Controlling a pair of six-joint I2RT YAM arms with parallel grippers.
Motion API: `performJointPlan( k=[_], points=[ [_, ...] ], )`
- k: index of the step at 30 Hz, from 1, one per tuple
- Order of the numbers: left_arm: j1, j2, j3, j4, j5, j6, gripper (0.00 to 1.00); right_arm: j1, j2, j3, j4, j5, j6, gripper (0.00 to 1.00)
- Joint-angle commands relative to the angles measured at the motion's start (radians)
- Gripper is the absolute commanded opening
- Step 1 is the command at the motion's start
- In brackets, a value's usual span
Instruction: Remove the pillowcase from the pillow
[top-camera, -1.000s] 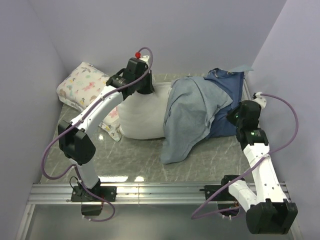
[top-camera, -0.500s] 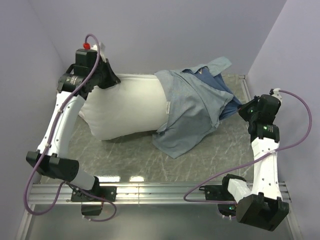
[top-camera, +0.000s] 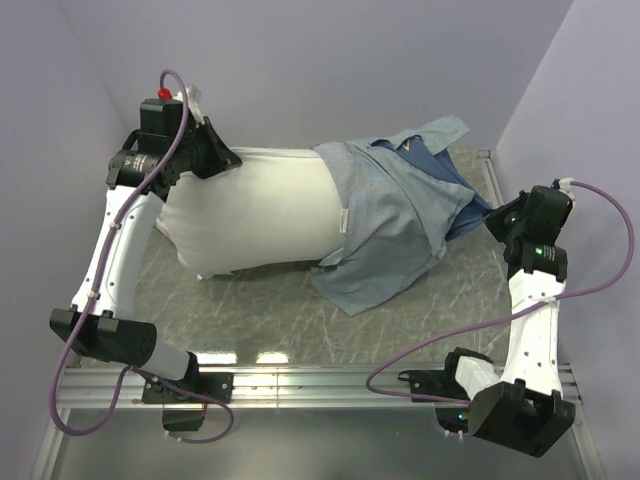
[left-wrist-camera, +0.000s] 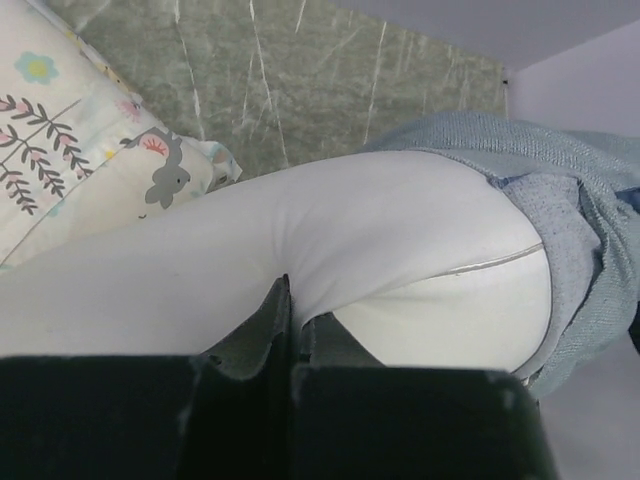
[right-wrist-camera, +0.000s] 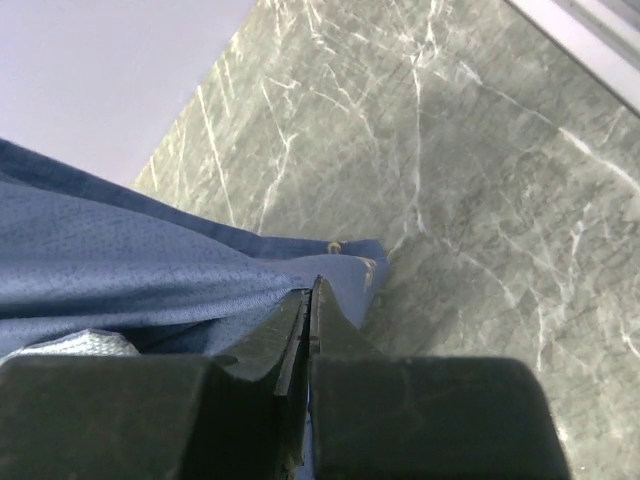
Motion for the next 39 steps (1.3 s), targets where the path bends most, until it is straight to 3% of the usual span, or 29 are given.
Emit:
performJointPlan(
  k=[1, 5, 11, 15, 20, 23, 26, 29, 34, 39],
  points=[
    [0.131, -0.069, 0.135, 0.164, -0.168, -0.029, 0.0, -0.058, 0.004, 0.054, 0.038, 0.191, -0.006, 0.0],
    [0.273, -0.074, 0.194, 0.162, -0.15, -0.083, 0.0, -0.076, 0.013, 0.059, 0.034, 0.171, 0.003, 0.0],
    [0.33, -0.051, 0.242, 0.185, -0.058, -0.098, 0.0, -0.078, 0.021, 0.042, 0.054, 0.112, 0.003, 0.0],
    [0.313, -0.133, -0.07, 0.358, 0.075, -0.1, 0.0, -0.075, -0.019, -0.053, 0.165, -0.019, -0.001, 0.0],
    [0.11, -0.196, -0.319, 0.4, -0.03, -0.051, 0.0, 0.014, -0.022, -0.081, 0.255, -0.128, -0.042, 0.15],
    [0.036, -0.284, -0.489, 0.424, -0.07, -0.052, 0.0, 0.183, -0.037, -0.02, 0.197, 0.005, -0.102, 0.3],
    [0.022, -0.395, -0.67, 0.446, -0.085, -0.063, 0.0, 0.428, -0.06, 0.034, 0.12, 0.161, -0.132, 0.51],
    [0.02, -0.434, -0.729, 0.44, -0.065, -0.068, 0.0, 0.551, -0.068, 0.07, 0.117, 0.219, -0.128, 0.6],
    [0.019, -0.514, -0.799, 0.403, -0.058, -0.051, 0.0, 0.824, -0.065, 0.071, 0.104, 0.259, -0.098, 0.61],
    [0.02, -0.569, -0.826, 0.342, -0.055, -0.012, 0.0, 1.004, -0.119, -0.005, 0.04, 0.373, -0.058, 0.61]
  ],
)
